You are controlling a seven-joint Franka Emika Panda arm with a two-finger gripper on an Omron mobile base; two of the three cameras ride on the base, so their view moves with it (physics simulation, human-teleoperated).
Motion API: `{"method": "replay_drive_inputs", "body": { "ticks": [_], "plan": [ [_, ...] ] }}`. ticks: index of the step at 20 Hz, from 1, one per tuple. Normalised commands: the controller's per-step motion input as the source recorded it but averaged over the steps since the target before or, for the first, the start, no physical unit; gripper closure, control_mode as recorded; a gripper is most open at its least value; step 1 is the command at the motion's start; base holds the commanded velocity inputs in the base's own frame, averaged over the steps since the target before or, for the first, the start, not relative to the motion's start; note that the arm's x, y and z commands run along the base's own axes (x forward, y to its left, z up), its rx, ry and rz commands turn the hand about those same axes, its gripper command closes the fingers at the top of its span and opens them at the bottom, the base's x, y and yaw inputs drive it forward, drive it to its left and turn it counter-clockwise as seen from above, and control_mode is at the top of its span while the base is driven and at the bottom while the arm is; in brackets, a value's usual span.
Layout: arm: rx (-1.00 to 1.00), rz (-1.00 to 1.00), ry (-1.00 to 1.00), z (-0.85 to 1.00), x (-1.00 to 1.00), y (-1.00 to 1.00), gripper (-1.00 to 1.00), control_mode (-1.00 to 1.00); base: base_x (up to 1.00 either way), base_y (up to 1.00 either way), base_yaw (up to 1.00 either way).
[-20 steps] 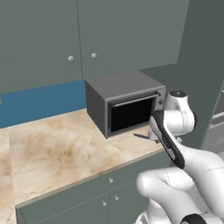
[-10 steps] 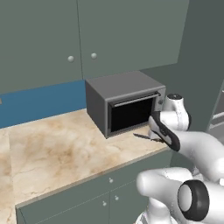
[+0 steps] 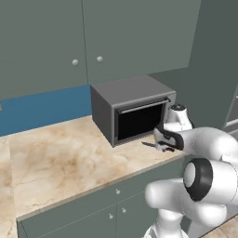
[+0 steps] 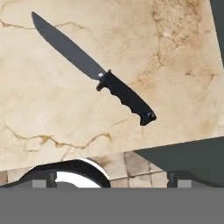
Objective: Retrieve the butter from the fridge and place it on a plate on the dining table. Then retrieve the butter knife by the fridge and place it near the plate.
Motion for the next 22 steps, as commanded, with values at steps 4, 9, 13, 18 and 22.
{"method": "replay_drive_inputs", "body": {
  "ticks": [4,9,13,18,22],
  "plan": [
    [-0.01,0.12,-0.01,-0.32,0.38,-0.07,-1.00,-1.00,0.00,0.00,0.00],
    [0.00,0.06,-0.01,-0.14,0.42,-0.03,-1.00,-1.00,0.00,0.00,0.00],
    [0.00,0.05,0.00,-0.13,0.30,0.00,-1.00,-1.00,0.00,0.00,0.00],
    [0.00,0.07,0.00,-0.29,0.11,-0.02,-1.00,-1.00,0.00,0.00,0.00],
    [0.00,0.06,0.00,-0.28,0.08,0.00,-1.00,-1.00,0.00,0.00,0.00]
  ]
}}
